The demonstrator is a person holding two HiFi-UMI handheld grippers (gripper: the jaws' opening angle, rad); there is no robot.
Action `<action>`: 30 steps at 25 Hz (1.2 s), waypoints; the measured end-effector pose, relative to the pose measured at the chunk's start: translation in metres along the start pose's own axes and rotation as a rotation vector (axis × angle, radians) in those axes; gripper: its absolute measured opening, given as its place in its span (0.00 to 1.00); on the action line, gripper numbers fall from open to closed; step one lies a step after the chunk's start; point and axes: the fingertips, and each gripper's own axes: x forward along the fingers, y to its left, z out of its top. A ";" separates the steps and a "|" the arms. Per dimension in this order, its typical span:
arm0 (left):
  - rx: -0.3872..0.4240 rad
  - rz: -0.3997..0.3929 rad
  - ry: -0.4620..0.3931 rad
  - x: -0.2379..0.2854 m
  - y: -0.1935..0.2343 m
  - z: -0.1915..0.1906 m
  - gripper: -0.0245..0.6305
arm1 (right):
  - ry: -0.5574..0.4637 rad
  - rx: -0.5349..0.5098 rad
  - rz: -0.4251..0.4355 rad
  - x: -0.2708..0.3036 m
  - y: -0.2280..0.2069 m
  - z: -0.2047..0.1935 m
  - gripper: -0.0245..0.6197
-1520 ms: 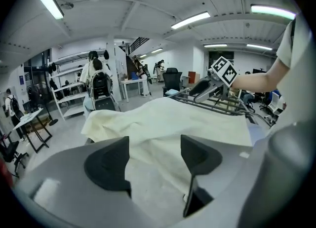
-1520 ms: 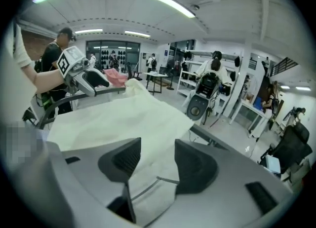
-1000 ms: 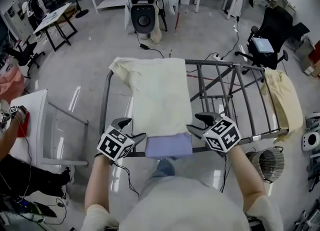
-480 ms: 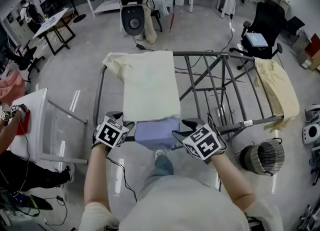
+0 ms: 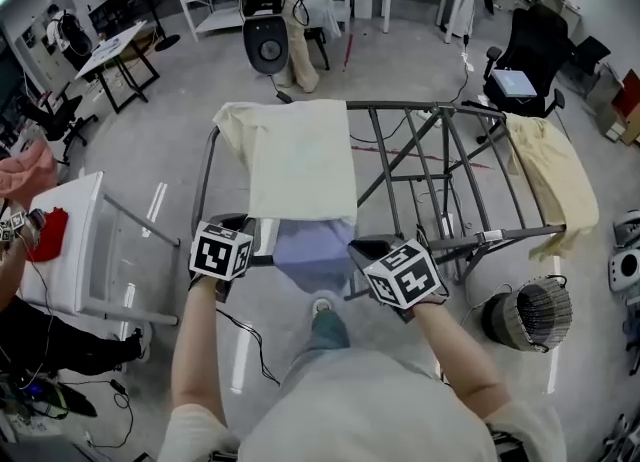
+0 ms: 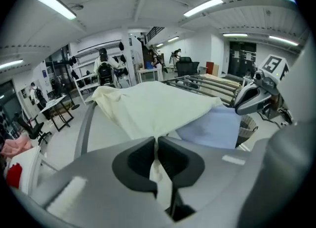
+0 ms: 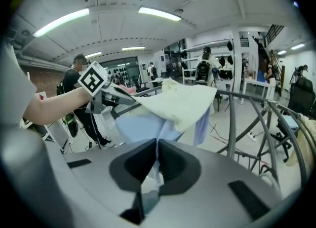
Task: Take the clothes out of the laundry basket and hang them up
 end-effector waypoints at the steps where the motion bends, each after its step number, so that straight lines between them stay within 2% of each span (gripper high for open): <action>1: -0.004 0.026 -0.014 -0.006 0.006 0.003 0.07 | -0.014 -0.001 -0.016 -0.008 -0.005 0.004 0.06; 5: 0.025 0.154 -0.045 -0.033 0.031 0.008 0.07 | -0.053 -0.054 -0.106 -0.047 -0.029 0.022 0.06; 8: 0.037 0.187 -0.089 -0.052 0.033 0.016 0.07 | -0.072 -0.098 -0.140 -0.075 -0.044 0.036 0.06; 11: 0.093 0.209 -0.138 -0.065 0.023 0.028 0.07 | -0.061 -0.168 -0.177 -0.099 -0.058 0.049 0.06; 17: 0.166 0.176 -0.242 -0.084 -0.004 0.066 0.07 | -0.043 -0.368 -0.330 -0.151 -0.083 0.107 0.06; 23: 0.231 0.138 -0.330 -0.095 -0.025 0.115 0.07 | -0.025 -0.437 -0.407 -0.195 -0.112 0.159 0.06; 26: 0.261 0.128 -0.362 -0.098 -0.036 0.133 0.07 | -0.013 -0.441 -0.442 -0.212 -0.119 0.170 0.06; 30: 0.271 0.148 -0.343 -0.107 -0.037 0.128 0.07 | 0.030 -0.491 -0.460 -0.209 -0.099 0.157 0.06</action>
